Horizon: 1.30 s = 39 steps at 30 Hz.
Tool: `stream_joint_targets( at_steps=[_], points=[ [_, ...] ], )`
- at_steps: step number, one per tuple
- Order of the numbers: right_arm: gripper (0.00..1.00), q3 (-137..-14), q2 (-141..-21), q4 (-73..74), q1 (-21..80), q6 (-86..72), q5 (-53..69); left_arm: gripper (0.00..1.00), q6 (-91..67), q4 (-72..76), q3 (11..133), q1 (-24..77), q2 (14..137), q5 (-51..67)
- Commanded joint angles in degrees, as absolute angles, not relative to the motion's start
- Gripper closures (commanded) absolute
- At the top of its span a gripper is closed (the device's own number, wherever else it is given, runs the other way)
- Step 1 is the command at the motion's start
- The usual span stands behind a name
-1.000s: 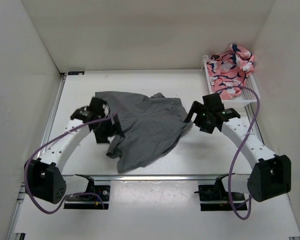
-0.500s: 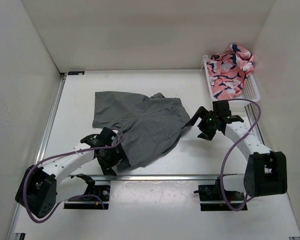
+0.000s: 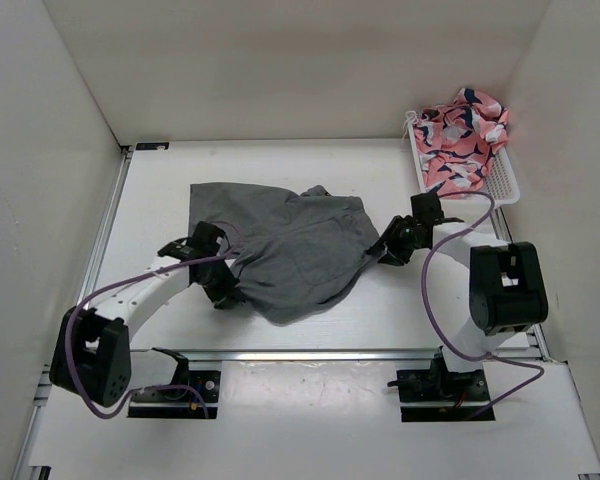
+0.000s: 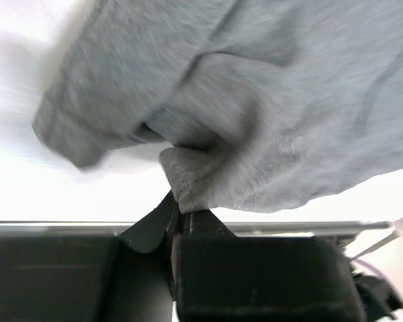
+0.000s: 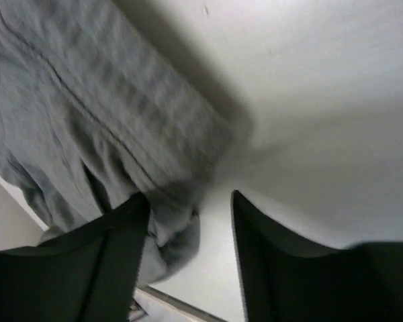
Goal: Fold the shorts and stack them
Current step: Flatten the shorts out
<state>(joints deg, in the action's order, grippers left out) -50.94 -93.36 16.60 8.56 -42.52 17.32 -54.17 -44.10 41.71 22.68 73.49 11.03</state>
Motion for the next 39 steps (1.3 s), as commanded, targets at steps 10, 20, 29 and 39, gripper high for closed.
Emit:
stream_joint_targets(
  at_steps=[10, 20, 29, 39],
  points=[
    [1.0, -57.66, -88.35, 19.92, 12.92, -43.6, 8.63, 0.9, -39.3, -61.16, 63.26, 5.81, 66.53, 3.78],
    [1.0, -55.03, -66.74, 33.64, 15.2, -39.99, -2.46, 0.9, -34.8, -67.85, 71.13, -1.14, 61.09, 3.6],
    [1.0, -49.56, -52.3, 41.39, 20.04, -42.98, -8.34, 0.9, -37.88, -66.09, 56.77, -0.09, 51.07, 9.49],
    [1.0, -82.3, -54.92, 50.79, 20.57, -28.94, -10.82, 0.9, -33.22, -73.21, 104.46, 0.43, 58.52, 0.36]
  ],
)
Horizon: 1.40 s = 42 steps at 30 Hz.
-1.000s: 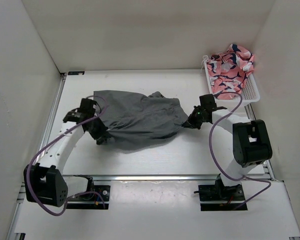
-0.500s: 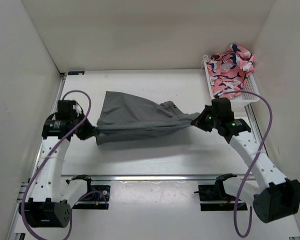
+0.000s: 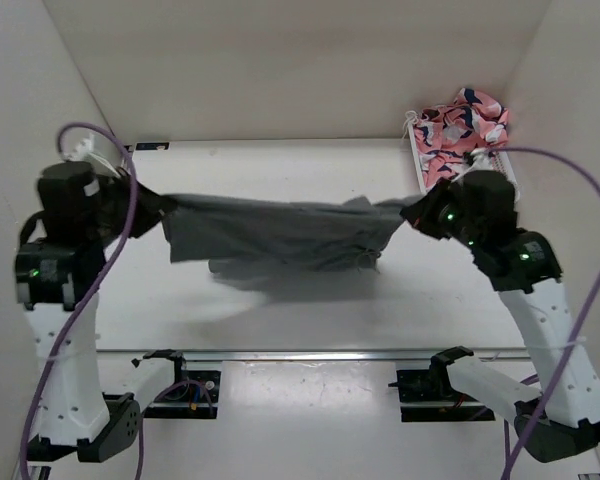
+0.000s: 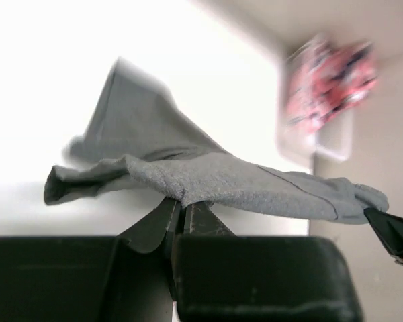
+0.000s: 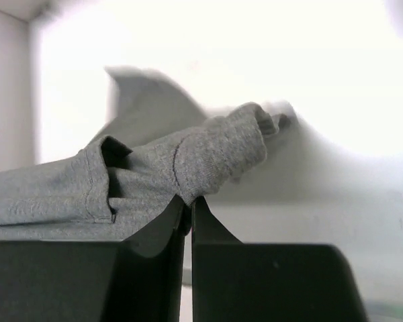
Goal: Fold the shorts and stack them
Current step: Flatten the shorts out
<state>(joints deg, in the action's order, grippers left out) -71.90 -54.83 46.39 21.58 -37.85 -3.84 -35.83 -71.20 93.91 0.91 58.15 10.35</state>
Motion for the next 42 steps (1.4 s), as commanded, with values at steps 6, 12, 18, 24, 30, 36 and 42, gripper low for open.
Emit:
stream_joint_targets(
  at_steps=[6, 12, 18, 24, 30, 36, 42],
  points=[
    [1.0, -97.45, -54.23, 55.36, 20.57, -23.91, -2.65, 0.9, -33.84, -71.19, 122.59, 0.97, 57.84, -3.15],
    [1.0, -112.57, -53.17, 62.22, 20.57, -22.76, -0.09, 0.9, -33.84, -70.66, 134.11, 3.16, 56.6, -8.69],
    [1.0, -114.71, -53.17, 63.98, 20.57, -23.38, -1.84, 0.9, -32.53, -70.66, 137.55, 6.15, 57.74, -12.83],
    [1.0, -101.53, -56.06, 60.74, 20.57, -23.91, -6.58, 0.9, -30.77, -61.8, 121.15, 6.15, 59.84, -13.89],
    [1.0, -86.86, -69.21, 51.96, 20.57, -23.38, -9.93, 0.9, -30.15, -53.36, 103.02, 3.0, 73.95, -5.83],
    [1.0, -88.23, -92.78, 41.57, 18.9, -22.15, -9.76, 0.9, -28.83, -51.15, 108.79, -0.18, 95.68, -4.93],
    [1.0, -104.48, -112.66, 42.18, 17.05, -21.62, -8.62, 0.9, -28.3, -52.56, 122.85, -2.37, 113.19, -0.89]
  ],
)
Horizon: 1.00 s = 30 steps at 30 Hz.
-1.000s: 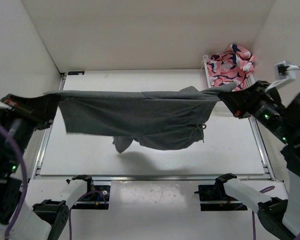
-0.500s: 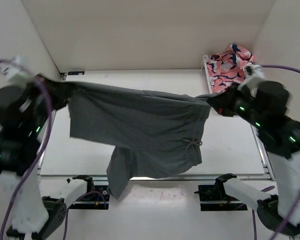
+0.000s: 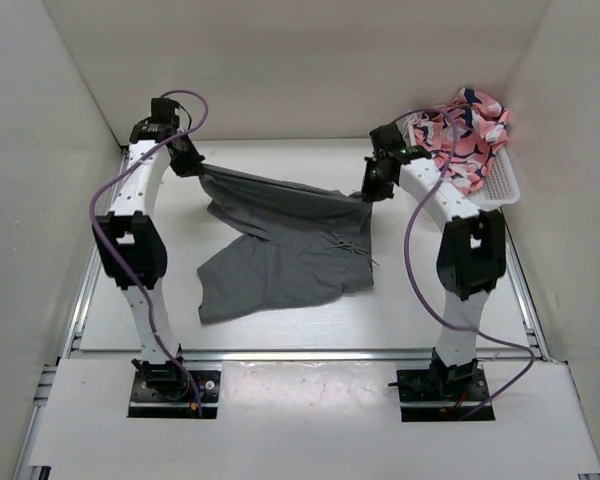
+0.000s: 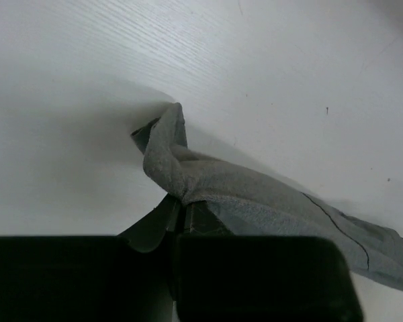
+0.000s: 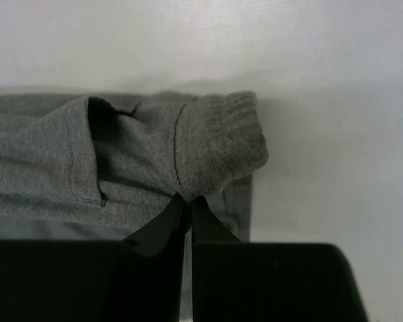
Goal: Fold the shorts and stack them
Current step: Flatten the shorts out, then fold the shorts
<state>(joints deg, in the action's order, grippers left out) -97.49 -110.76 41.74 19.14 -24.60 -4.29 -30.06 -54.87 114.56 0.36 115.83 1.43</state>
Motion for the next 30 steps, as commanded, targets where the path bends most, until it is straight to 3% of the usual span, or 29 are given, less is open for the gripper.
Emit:
stream_joint_targets(
  at_steps=[1, 5, 8, 17, 26, 28, 29, 30],
  points=[
    [1.0, -107.72, -114.07, 42.19, 16.53, -21.62, -8.61, 0.9, -28.3, -53.43, 124.18, -2.37, 114.33, -0.01],
    [1.0, -112.05, -118.3, 43.86, 16.52, -21.62, -6.6, 0.9, -27.77, -54.49, 127.27, -2.37, 116.46, 2.1],
    [1.0, -108.22, -115.42, 44.38, 16.52, -20.92, -6.59, 0.9, -27.07, -56.59, 125.43, -2.37, 112.62, 2.63],
    [1.0, -76.43, -93.36, 42.28, 22.06, -22.85, -10.63, 0.9, -29.79, -57.83, 88.37, -0.79, 86.07, 2.53],
    [1.0, -58.55, -78.67, 42.28, 27.68, -29.0, -12.65, 0.9, -40.67, -58.97, 54.8, 1.05, 61.98, 8.43],
    [0.89, -55.92, -77.53, 42.28, 29.0, -29.87, -12.66, 0.9, -43.14, -58.97, 50.91, 1.05, 58.91, 8.96],
    [0.6, -55.38, -77.52, 41.75, 29.0, -30.4, -12.66, 0.86, -44.72, -58.97, 47.67, 1.05, 58.1, 9.49],
    [0.43, -55.37, -77.52, 41.23, 29.53, -30.41, -11.61, 0.72, -45.26, -58.97, 46.33, 1.05, 58.1, 9.49]
  ],
)
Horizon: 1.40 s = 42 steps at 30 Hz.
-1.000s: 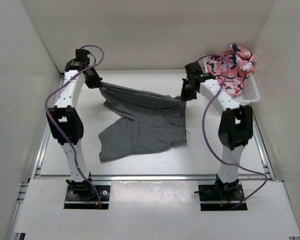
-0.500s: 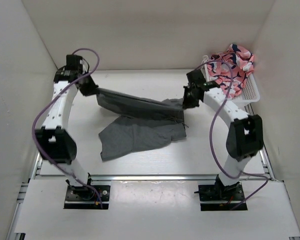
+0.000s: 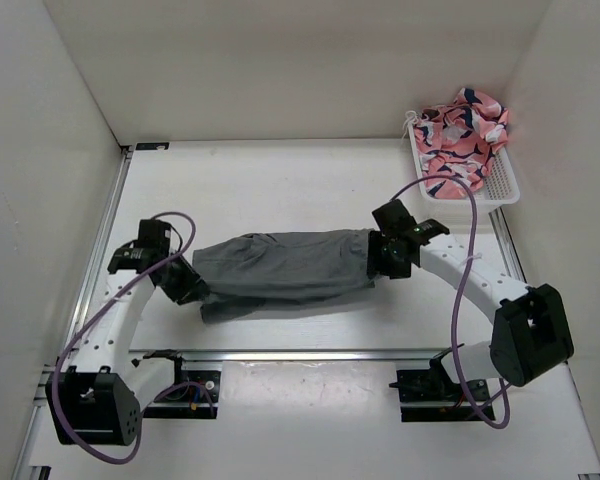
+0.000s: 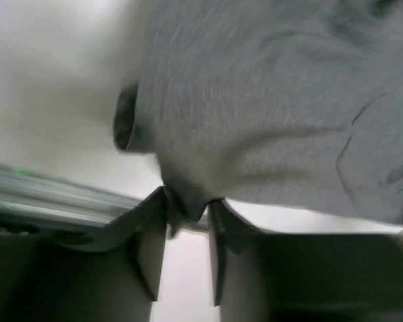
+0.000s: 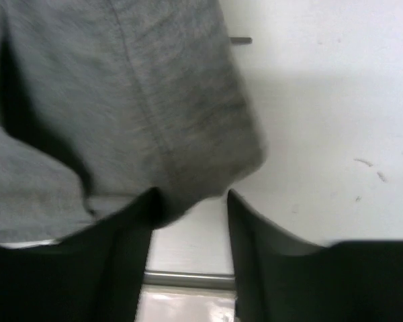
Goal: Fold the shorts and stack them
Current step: Fold the shorts
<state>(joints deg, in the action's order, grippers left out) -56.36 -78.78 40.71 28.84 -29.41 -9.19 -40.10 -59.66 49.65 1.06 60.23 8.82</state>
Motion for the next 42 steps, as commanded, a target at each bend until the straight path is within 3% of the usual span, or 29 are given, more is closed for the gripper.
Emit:
stream_joint_targets(
  at_steps=[1, 3, 5, 6, 8, 18, 22, 23, 26, 27, 32, 35, 37, 38, 39, 40, 41, 42],
  points=[
    [0.38, -54.76, -77.52, 41.22, 29.53, -30.41, -10.91, 0.54, -45.26, -58.97, 45.27, 1.05, 58.1, 9.49],
    [0.26, -54.15, -76.38, 39.91, 29.53, -30.41, -7.48, 0.08, -45.26, -58.45, 43.68, 1.05, 59.05, 10.01],
    [0.15, -54.14, -76.38, 39.9, 29.53, -30.93, -5.98, 0.0, -45.26, -58.45, 42.89, 1.05, 61.42, 10.02],
    [0.06, -54.14, -75.68, 39.9, 29.53, -30.94, -5.37, 0.0, -45.26, -57.93, 42.19, 1.05, 61.96, 10.54],
    [0.0, -54.14, -75.15, 39.9, 28.39, -31.55, -2.65, 0.0, -46.13, -57.92, 41.49, 1.05, 62.57, 10.55],
    [0.0, -45.02, -72.77, 32.27, 15.22, -33.92, 15.54, 0.0, -50.36, -52.13, 36.66, 2.2, 66.69, 9.84],
    [0.0, -42.19, -74.61, 25.85, 14.68, -37.51, 21.7, 0.0, -51.86, -48.0, 35.24, 3.33, 71.0, 9.93],
    [0.0, -41.67, -75.66, 22.62, 14.68, -38.4, 22.23, 0.02, -51.86, -47.38, 35.24, 3.34, 71.8, 9.93],
    [0.0, -39.91, -77.95, 17.07, 14.68, -41.3, 21.45, 0.18, -51.86, -46.49, 36.56, 4.39, 74.44, 8.53],
    [0.04, -39.9, -78.57, 16.01, 14.68, -41.31, 20.92, 0.35, -51.86, -46.49, 36.56, 4.39, 75.05, 7.92],
    [0.21, -39.38, -82.34, 10.73, 16.0, -42.71, 14.34, 0.9, -51.86, -45.97, 39.72, 4.92, 77.95, 6.77],
    [0.37, -41.21, -85.86, 9.23, 17.14, -43.24, 12.66, 0.9, -51.06, -45.97, 42.97, 4.92, 79.36, 6.77],
    [0.54, -42.27, -88.49, 8.7, 18.8, -43.86, 12.66, 0.9, -51.06, -45.97, 44.38, 4.92, 79.37, 6.77],
    [0.64, -43.32, -88.51, 9.31, 18.81, -44.55, 11.53, 0.9, -51.06, -45.97, 45.08, 4.92, 79.37, 6.77],
    [0.84, -43.94, -89.03, 10.8, 19.33, -44.56, 10.56, 0.9, -50.54, -45.97, 46.92, 4.92, 78.84, 7.29],
    [0.92, -44.55, -88.42, 11.94, 19.34, -44.56, 8.11, 0.9, -50.54, -45.97, 48.06, 4.92, 78.84, 7.29],
    [1.0, -46.82, -88.42, 13.61, 19.34, -44.56, 6.35, 0.9, -49.84, -46.66, 49.29, 4.4, 78.32, 7.29],
    [1.0, -48.5, -87.46, 15.8, 19.34, -42.99, 4.24, 0.9, -49.83, -47.71, 52.18, 3.7, 77.79, 7.29]
  ],
)
